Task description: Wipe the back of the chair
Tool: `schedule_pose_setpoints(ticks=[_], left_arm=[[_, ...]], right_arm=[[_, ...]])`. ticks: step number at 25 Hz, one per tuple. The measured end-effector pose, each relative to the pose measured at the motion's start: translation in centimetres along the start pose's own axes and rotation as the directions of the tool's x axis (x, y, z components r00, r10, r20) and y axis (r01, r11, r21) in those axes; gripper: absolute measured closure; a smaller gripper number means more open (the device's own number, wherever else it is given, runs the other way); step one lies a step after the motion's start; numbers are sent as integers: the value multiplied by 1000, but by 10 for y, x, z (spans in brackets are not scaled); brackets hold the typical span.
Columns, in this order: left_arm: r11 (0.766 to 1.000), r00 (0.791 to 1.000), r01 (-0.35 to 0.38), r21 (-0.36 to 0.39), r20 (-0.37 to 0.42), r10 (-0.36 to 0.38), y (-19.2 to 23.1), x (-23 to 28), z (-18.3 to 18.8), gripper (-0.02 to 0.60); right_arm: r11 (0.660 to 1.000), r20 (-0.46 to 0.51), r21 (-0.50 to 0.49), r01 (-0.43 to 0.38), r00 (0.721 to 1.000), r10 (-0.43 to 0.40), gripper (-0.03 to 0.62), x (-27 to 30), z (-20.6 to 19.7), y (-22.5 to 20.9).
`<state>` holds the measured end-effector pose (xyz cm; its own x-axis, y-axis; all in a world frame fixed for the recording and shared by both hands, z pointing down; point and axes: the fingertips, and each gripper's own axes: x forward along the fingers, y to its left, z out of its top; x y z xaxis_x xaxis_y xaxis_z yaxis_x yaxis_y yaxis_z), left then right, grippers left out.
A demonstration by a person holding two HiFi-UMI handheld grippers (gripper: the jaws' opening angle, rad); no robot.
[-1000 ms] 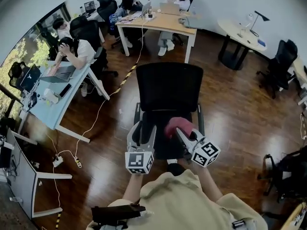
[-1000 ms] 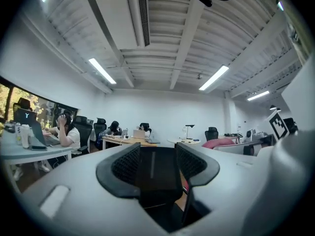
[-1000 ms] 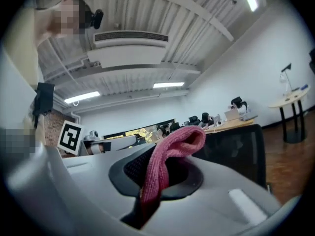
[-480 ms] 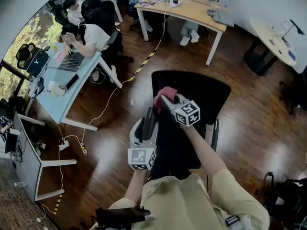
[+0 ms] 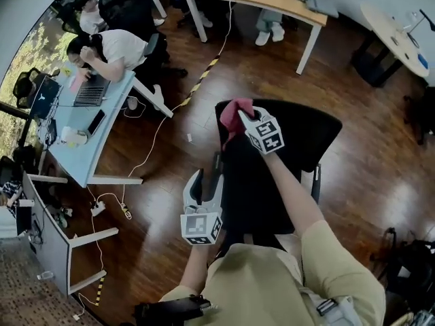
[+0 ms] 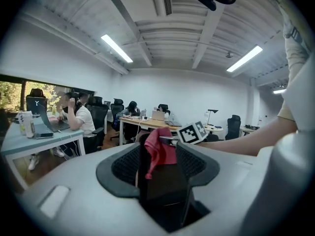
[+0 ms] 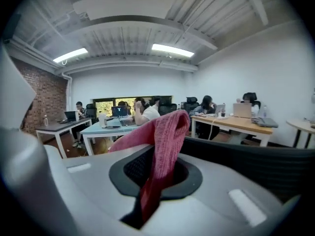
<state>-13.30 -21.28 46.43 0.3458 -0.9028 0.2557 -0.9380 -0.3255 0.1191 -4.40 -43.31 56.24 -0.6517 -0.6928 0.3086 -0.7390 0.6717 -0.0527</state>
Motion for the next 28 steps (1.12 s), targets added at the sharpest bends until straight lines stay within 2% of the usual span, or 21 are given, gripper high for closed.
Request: schedule_pose_setpoints(ticks=[2,4,6,9,11,13,14,15,16,18,20,22,24,28], left_arm=[[999,999,34,3,-10,-34,-5,12,-1,373],[998,997,69,6,-19,-69,-15,24,0,373],[995,995,98,6,-21,-98,-26,34,1,373],[991,991,133,12,-21,-132,-42,44,4,373],[989,989,146,14,-19,-146,-51,47,5,373],[988,988,151,22,-16,-151,-58,47,6,373],[988,989,150,28,-16,-149,-60,46,6,373],[989,989,145,33,-16,-144,-61,44,6,373],[990,991,137,34,-16,-136,-59,42,5,373],[993,993,116,29,-16,-116,-51,35,5,373],[996,996,86,20,-17,-85,-37,28,3,373],[999,999,46,8,-21,-46,-22,20,-1,373],[1000,1000,10,-2,-28,-10,-10,12,-6,373],[1000,999,-24,-13,-39,23,4,-3,-10,373]], right_arm=[[996,3,28,85,996,-85,576,-48,-15,-45],[979,-11,50,196,981,-196,576,-108,-33,-91],[941,-30,79,328,945,-327,576,-170,-49,-136],[863,-56,137,486,874,-483,576,-248,-70,-185],[815,-70,171,554,832,-550,575,-281,-82,-203],[784,-80,199,588,807,-585,576,-294,-91,-209],[784,-85,209,584,810,-580,576,-291,-94,-205],[801,-87,215,558,828,-554,576,-280,-94,-194],[834,-80,218,507,861,-503,576,-262,-91,-176],[913,-43,218,343,939,-343,575,-205,-79,-122],[971,3,184,154,987,-158,574,-134,-58,-56],[993,31,122,1,1000,-5,574,-67,-38,3],[991,44,112,-76,996,72,574,-13,-23,41],[972,40,232,-49,998,41,574,32,-16,46]])
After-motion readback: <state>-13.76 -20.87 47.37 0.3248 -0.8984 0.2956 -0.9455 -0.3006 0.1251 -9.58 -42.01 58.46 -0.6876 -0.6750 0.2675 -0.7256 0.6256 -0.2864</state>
